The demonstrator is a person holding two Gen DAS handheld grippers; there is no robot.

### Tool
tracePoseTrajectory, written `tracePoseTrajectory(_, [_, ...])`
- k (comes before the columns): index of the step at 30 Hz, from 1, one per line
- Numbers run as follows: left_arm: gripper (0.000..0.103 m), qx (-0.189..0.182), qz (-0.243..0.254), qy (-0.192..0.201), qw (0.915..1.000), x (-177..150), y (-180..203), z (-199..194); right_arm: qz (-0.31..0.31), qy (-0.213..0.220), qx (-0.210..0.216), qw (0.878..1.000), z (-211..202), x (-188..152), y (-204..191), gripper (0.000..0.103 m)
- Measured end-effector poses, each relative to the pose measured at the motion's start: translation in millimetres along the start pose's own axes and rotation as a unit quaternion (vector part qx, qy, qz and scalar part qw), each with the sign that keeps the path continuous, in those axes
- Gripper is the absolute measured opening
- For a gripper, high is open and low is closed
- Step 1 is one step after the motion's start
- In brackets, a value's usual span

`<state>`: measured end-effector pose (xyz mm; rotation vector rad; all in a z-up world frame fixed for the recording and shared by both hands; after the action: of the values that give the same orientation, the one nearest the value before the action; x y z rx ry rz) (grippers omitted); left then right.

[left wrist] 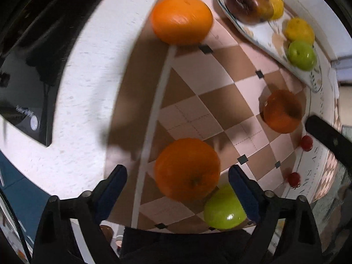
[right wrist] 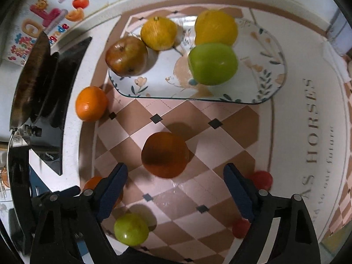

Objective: Organize fruits
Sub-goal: 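Grasp a dark orange with the right tool while the left tool grasps a mandarin orange, then place both oranges on the plate beside the other fruits and open both tools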

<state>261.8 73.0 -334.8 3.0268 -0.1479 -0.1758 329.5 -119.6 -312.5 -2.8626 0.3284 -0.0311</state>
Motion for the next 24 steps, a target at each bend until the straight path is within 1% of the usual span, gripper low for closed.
tracePoseTrajectory(1, [0.086,0.0,0.005,-0.004,1.0,0.0,2.8,4.2,0.0,-0.004,0.0,1.0,5.0,1.5,-1.3,0.086])
tracePoseTrajectory(2, [0.074,0.002,0.009,-0.008,0.9999,-0.6,5.3,8.4,0.001,-0.01,0.001,1.0,13.0,4.0,-2.7,0.085])
tracePoseTrajectory(3, [0.066,-0.002,0.011,-0.009,0.9999,-1.2,7.0,10.8,0.001,-0.014,0.002,1.0,19.0,5.8,-3.8,0.083])
tracePoseTrajectory(5, [0.061,-0.013,0.011,-0.005,0.9998,-3.3,11.2,13.2,0.002,-0.026,0.009,1.0,32.7,9.1,-5.9,0.076])
tracePoseTrajectory(7, [0.061,0.001,0.018,0.003,0.9998,-5.1,16.3,11.8,0.006,-0.036,0.016,0.999,43.3,11.9,-6.5,0.061])
tracePoseTrajectory(8, [0.061,0.006,0.022,0.005,0.9997,-5.8,18.5,11.1,0.007,-0.04,0.023,0.999,46.9,12.0,-6.6,0.059])
tracePoseTrajectory(9, [0.061,0.009,0.023,0.007,0.9997,-5.7,19.8,10.6,0.007,-0.041,0.029,0.999,48.3,11.2,-6.7,0.059])
tracePoseTrajectory(12, [0.061,0.009,0.021,0.013,0.9997,-3.1,22.2,9.5,-0.027,-0.027,-0.002,0.999,43.9,1.7,-9.1,0.058])
tracePoseTrajectory(13, [0.061,0.008,0.022,0.016,0.9996,6.5,21.4,7.9,-0.036,-0.026,-0.006,0.999,41.1,-3.7,-7.8,0.058])
tracePoseTrajectory(14, [0.061,0.009,0.024,0.02,0.9995,8.1,23.6,6.3,-0.04,-0.031,-0.009,0.999,39.1,-9.6,-3.9,0.058])
tracePoseTrajectory(16, [0.061,0.01,0.029,0.027,0.9991,15.8,25.5,1.7,-0.037,-0.039,-0.012,0.998,36.1,-17.8,6.1,0.058])
tracePoseTrajectory(17, [0.061,-0.002,0.033,0.048,0.9983,18.8,28.4,0.9,-0.035,-0.041,-0.014,0.998,34.9,-21.9,12.0,0.058])
tracePoseTrajectory(18, [0.061,-0.004,0.034,0.052,0.9981,21.0,30.0,0.9,-0.033,-0.042,-0.017,0.998,35.0,-24.3,16.0,0.058])
tracePoseTrajectory(20, [0.061,-0.009,0.037,0.05,0.998,26.0,35.2,5.0,-0.019,-0.044,-0.015,0.999,38.1,-26.3,25.5,0.059])
tracePoseTrajectory(22, [0.061,-0.001,0.042,0.052,0.9978,29.8,38.6,4.5,-0.005,-0.047,-0.005,0.999,41.4,-26.2,32.1,0.059])
tracePoseTrajectory(24, [0.061,-0.004,0.049,0.049,0.9976,30.5,44.0,4.6,0.001,-0.042,0.002,0.999,41.3,-26.3,35.7,0.059])
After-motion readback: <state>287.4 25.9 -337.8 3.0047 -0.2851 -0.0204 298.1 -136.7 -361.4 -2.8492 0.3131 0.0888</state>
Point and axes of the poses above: each gripper's, at about its wrist camera, not at the fingertips, and z roughly the way its jaws point, y to its right, x to its top, the point moved 1 cm from there along z, roughly the way its jaws point, and after that the axes turned 14 degrees about z, right-handed, at the moved point
